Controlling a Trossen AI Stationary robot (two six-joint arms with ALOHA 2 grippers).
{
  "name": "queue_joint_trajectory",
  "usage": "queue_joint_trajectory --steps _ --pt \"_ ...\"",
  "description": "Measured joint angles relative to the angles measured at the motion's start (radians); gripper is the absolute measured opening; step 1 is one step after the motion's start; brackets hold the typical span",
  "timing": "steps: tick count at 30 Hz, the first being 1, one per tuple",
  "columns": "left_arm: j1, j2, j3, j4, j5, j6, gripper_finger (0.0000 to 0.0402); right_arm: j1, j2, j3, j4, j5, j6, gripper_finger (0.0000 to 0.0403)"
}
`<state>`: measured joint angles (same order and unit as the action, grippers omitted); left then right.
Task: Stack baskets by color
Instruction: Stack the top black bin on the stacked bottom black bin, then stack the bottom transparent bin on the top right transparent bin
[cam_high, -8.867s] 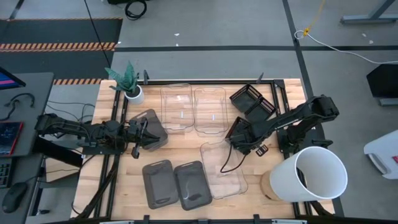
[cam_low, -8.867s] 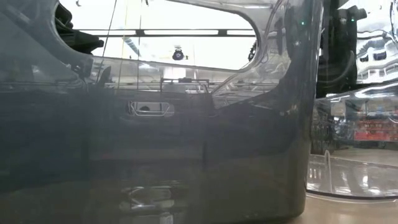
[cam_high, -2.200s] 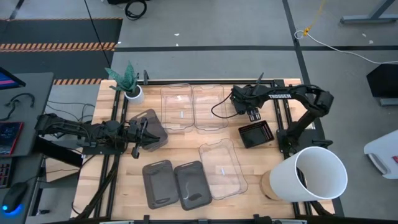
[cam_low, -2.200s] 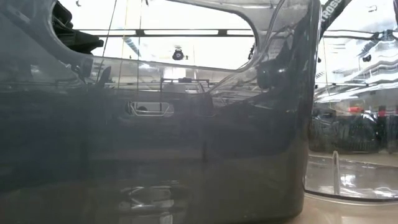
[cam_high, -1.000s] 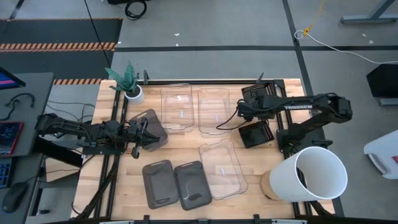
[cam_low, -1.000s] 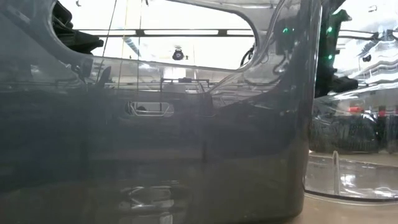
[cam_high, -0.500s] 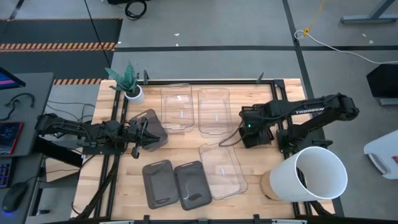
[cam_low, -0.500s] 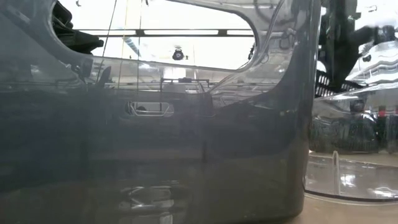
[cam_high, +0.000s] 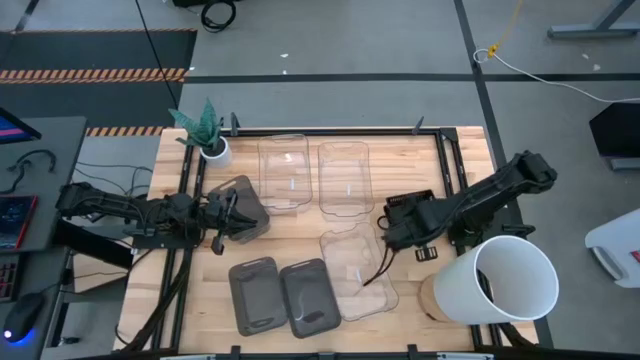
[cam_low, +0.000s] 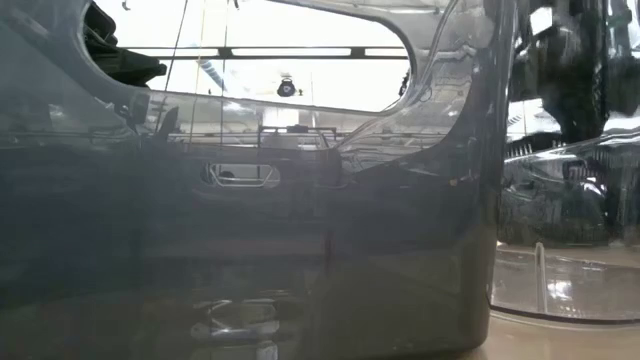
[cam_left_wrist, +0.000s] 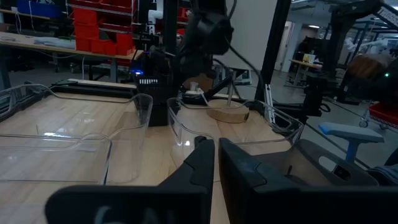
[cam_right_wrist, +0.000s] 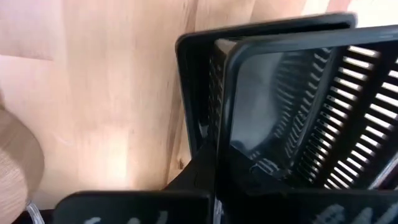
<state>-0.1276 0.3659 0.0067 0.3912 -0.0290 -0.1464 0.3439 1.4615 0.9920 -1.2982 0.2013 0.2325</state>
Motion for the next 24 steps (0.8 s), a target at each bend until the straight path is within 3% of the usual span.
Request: queue_joint_trajectory --steps 7,17,24 --pt "0.000 0.000 0.000 0.000 0.000 0.000 0.0029 0.000 0.055 -0.001 -0.003 -0.059 0.038 0.0037" --pt "0.000 0.000 0.000 0.000 0.000 0.000 0.0035 0.000 0.027 0.030 0.004 -0.076 0.073 0.0098" --pt "0.000 0.000 0.000 0.000 0.000 0.000 0.0028 0.000 -0.006 0.105 0.067 -0.057 0.096 0.0108"
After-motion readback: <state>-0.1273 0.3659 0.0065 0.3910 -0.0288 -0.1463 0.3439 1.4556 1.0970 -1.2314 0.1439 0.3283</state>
